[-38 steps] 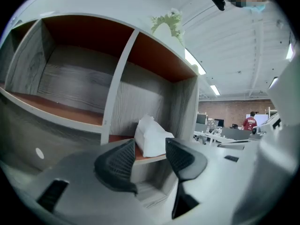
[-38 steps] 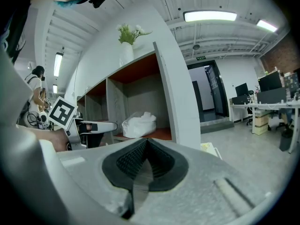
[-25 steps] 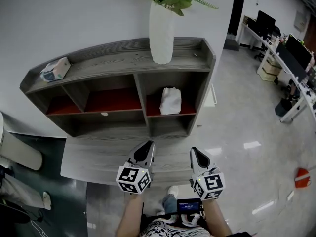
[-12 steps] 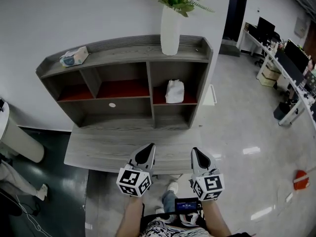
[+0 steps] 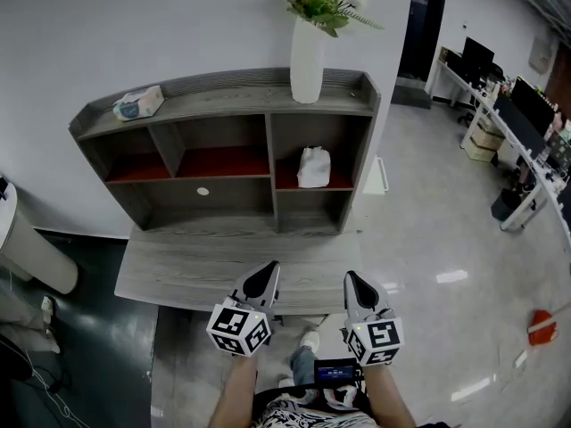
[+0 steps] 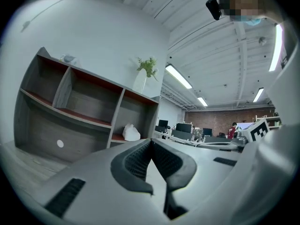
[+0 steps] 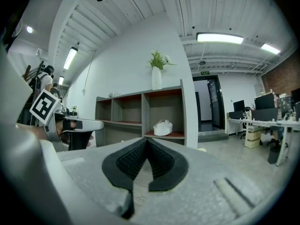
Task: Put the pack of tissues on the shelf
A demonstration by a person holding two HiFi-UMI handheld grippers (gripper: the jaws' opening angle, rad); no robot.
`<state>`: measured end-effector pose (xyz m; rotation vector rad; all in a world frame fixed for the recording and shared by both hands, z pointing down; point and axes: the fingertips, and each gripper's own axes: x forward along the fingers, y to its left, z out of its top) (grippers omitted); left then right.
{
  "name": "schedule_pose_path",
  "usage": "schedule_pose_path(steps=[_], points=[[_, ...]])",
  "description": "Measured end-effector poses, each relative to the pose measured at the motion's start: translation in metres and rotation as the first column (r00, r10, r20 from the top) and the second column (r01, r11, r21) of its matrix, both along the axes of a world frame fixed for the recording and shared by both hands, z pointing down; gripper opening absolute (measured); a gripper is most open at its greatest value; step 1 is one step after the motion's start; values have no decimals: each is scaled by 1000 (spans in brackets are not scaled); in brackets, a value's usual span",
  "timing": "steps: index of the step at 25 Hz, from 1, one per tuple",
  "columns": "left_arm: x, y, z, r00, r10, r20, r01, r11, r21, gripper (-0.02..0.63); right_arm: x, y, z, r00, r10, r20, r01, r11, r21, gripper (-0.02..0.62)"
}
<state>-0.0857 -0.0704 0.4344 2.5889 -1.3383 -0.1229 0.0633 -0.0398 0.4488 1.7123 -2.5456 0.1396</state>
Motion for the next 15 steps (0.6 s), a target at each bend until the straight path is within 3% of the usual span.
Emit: schedule_pose_path(steps=[15], points=[[5, -18, 9, 1000, 13, 2, -13, 1000, -28, 7, 6, -9, 3, 1000, 8, 12, -8, 1000, 1, 5]])
